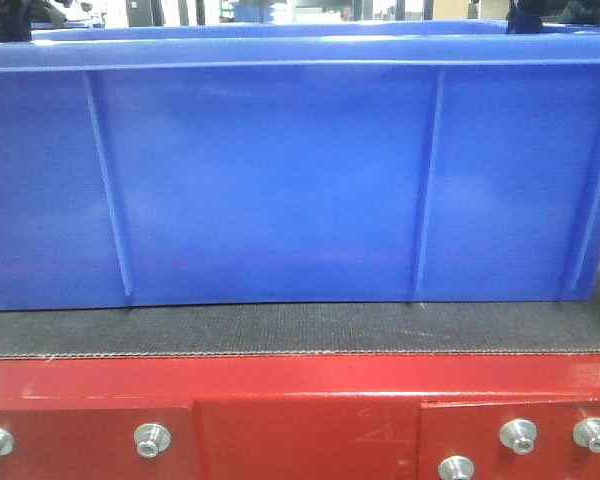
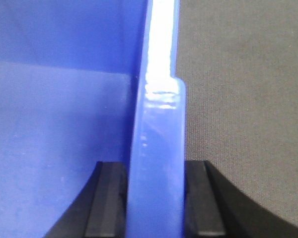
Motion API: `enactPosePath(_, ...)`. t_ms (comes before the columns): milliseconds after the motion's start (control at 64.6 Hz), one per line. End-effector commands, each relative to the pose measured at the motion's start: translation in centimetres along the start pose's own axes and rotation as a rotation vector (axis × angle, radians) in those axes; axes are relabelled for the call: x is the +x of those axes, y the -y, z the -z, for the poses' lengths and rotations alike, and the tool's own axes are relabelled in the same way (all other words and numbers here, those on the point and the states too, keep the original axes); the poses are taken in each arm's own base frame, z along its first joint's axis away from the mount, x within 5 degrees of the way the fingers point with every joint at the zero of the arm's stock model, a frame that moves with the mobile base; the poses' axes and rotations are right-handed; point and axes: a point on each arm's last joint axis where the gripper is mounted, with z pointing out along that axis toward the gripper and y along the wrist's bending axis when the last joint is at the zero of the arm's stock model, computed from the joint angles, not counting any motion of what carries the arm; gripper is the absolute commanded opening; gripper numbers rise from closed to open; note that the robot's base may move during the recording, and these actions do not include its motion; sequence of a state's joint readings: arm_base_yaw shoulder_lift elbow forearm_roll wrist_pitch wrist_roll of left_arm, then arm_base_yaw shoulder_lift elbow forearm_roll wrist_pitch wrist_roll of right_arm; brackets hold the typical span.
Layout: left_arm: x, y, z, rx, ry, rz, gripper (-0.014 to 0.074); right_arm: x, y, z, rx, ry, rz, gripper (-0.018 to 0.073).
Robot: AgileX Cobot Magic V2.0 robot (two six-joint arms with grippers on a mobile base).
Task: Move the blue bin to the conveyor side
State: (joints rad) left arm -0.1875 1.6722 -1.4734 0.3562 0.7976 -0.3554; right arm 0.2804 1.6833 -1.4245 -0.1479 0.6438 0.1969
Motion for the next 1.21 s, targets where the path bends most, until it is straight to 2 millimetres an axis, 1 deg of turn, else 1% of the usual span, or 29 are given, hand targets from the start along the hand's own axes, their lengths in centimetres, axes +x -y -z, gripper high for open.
enactPosePath(0,-1.4,1.9,1.2,0.137,0.130,0.064,0.0307,-1.4,-1.6,0.8,-0.083,0.128,-0.019,0.0133)
enactPosePath(46,-1.4,1.9,1.2,0.138,0.132,0.064,0.0396,-1.4,-1.6,0.8,-0.082,0.123,-0.019,0.0263)
enactPosePath(93,-1.4,1.9,1.2,0.138,0.132,0.064,0.0458,-1.4,-1.6,0.8,-0.082,0.120,-0.019,0.0394)
enactPosePath(108,-1.4,1.9,1.2,0.138,0.132,0.064,0.0475,-1.4,-1.6,0.8,-0.082,0.120,-0.019,0.0454)
enactPosePath(124,-1.4,1.9,1.2,0.138,0.132,0.064,0.0489,-1.4,-1.6,0.8,-0.082,0.120,-0.019,0.0473)
enactPosePath(155,-1.4,1.9,1.2,0.138,0.132,0.064,0.0519,-1.4,-1.6,0.8,-0.082,0.120,-0.019,0.0556)
enactPosePath(186,-1.4,1.9,1.2,0.138,0.132,0.064,0.0535,-1.3,-1.6,0.8,-0.081,0.119,-0.019,0.0578)
enactPosePath(232,-1.4,1.9,1.2,0.138,0.132,0.064,0.0544,-1.3,-1.6,0.8,-0.081,0.115,-0.019,0.0566)
enactPosePath(356,-1.5,1.8,1.2,0.132,0.134,0.058,0.0536,-1.5,-1.6,1.0,-0.081,0.122,-0.019,0.0549)
enactPosePath(433,-1.5,1.7,1.5,0.128,0.145,0.054,0.0526,-1.9,-1.6,1.8,-0.083,0.144,-0.021,0.0549)
enactPosePath(511,-1.8,1.5,2.1,0.120,0.165,0.046,0.0516,-2.9,-1.5,3.0,-0.086,0.184,-0.023,0.0549)
enactPosePath(666,-3.0,0.8,4.6,0.113,0.241,0.048,0.0471,-4.9,-1.4,5.7,-0.087,0.263,-0.022,0.0549)
enactPosePath(759,-4.1,0.3,6.9,0.120,0.308,0.065,0.0428,-6.0,-1.2,7.7,-0.088,0.300,-0.027,0.0549)
enactPosePath(805,-4.6,-0.1,8.2,0.121,0.340,0.074,0.0388,-6.4,-1.1,8.8,-0.088,0.313,-0.030,0.0547)
enactPosePath(851,-5.2,-0.5,9.9,0.123,0.379,0.086,0.0308,-6.9,-1.0,10.0,-0.087,0.324,-0.033,0.0527)
enactPosePath(898,-5.5,-0.9,11.3,0.125,0.410,0.096,0.0231,-7.3,-0.9,11.5,-0.087,0.340,-0.036,0.0466)
enactPosePath(913,-5.6,-1.1,12.1,0.125,0.424,0.101,0.0189,-7.4,-0.9,11.8,-0.087,0.343,-0.037,0.0445)
enactPosePath(975,-5.8,-1.7,14.2,0.128,0.469,0.115,0.0071,-7.8,-0.7,13.7,-0.087,0.364,-0.042,0.0315)
enactPosePath(1006,-5.9,-2.0,15.4,0.130,0.500,0.121,-0.0002,-8.0,-0.6,14.7,-0.088,0.381,-0.044,0.0244)
enactPosePath(1022,-6.0,-2.1,15.9,0.132,0.516,0.124,-0.0041,-8.1,-0.5,15.3,-0.088,0.391,-0.045,0.0190)
enactPosePath(1053,-6.1,-2.4,16.8,0.132,0.544,0.126,-0.0027,-8.3,-0.4,16.3,-0.090,0.409,-0.048,0.0116)
enactPosePath(1099,-6.1,-2.8,18.2,0.129,0.587,0.128,0.0002,-8.6,-0.3,17.6,-0.094,0.452,-0.051,-0.0017)
enactPosePath(1130,-6.2,-3.0,19.1,0.130,0.619,0.129,0.0012,-8.8,-0.3,18.2,-0.097,0.474,-0.052,-0.0076)
enactPosePath(1146,-6.2,-3.1,19.3,0.130,0.631,0.128,0.0015,-8.9,-0.2,18.6,-0.098,0.488,-0.053,-0.0097)
enactPosePath(1192,-6.2,-3.4,20.5,0.138,0.680,0.131,0.0015,-9.2,-0.2,19.8,-0.106,0.532,-0.057,-0.0084)
